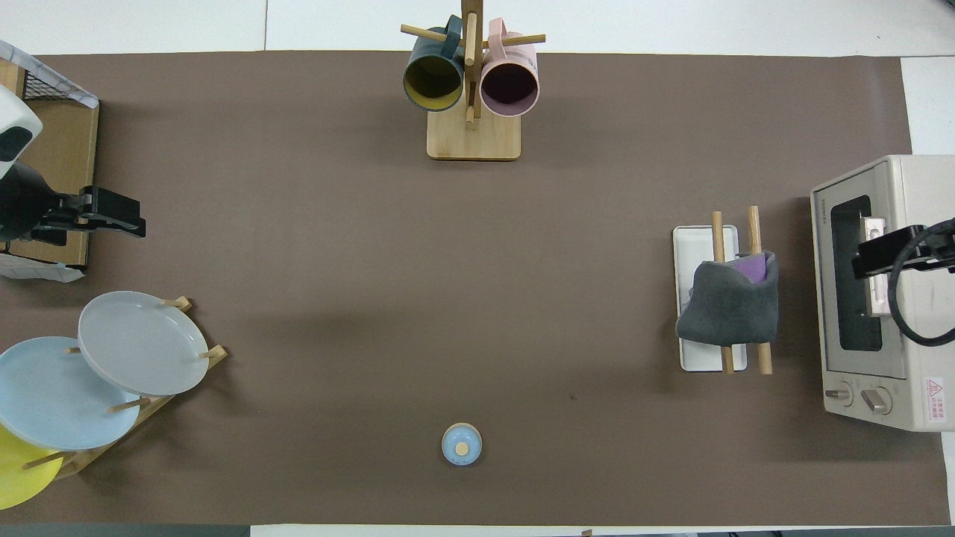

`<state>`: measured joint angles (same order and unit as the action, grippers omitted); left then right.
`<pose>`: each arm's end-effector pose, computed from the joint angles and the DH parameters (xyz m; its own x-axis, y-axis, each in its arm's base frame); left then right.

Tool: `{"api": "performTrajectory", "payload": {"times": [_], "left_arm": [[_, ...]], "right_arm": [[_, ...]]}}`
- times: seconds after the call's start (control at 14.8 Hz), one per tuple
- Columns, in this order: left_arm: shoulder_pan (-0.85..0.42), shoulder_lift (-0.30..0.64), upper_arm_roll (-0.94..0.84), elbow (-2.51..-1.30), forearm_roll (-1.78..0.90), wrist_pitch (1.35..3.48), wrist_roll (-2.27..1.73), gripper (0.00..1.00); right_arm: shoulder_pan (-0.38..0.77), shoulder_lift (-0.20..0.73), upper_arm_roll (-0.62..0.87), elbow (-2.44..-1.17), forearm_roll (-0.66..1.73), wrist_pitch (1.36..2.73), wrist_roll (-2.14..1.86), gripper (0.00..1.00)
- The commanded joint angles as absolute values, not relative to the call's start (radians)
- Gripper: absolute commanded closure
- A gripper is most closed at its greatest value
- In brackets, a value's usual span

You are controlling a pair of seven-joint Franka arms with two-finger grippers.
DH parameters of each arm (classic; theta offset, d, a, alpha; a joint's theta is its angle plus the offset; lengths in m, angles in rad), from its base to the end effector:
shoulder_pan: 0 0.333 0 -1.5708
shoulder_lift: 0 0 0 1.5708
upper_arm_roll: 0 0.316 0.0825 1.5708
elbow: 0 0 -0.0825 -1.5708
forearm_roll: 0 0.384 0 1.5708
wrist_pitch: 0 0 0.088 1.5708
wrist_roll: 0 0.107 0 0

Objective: Fold towel and hang on rack

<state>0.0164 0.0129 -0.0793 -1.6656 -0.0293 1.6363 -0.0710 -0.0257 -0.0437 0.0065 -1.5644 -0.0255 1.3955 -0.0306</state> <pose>0.5593 -0.0379 0.5781 0.9990 0.0100 -0.0442 0.0112 -0.9996 0.0271 0.5218 -0.0130 0.6368 0.9921 0.0071 -0.1255 0.0099 -0.9997 0.0219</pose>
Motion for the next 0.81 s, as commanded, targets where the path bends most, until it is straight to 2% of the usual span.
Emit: {"api": "performTrajectory", "payload": {"times": [0.0,0.74], "left_arm": [[0.014,0.000,-0.074,-1.677,-0.032,1.654,-0.048,0.00],[0.009,-0.015,-0.066,-1.681,-0.034,1.664,-0.054,0.00]], "right_arm": [[-0.032,-0.012,0.011,-1.526,-0.029,1.370,-0.002,0.00],[-0.035,0.015,-0.003,-1.494,-0.032,1.373,0.008,0.00]]}}
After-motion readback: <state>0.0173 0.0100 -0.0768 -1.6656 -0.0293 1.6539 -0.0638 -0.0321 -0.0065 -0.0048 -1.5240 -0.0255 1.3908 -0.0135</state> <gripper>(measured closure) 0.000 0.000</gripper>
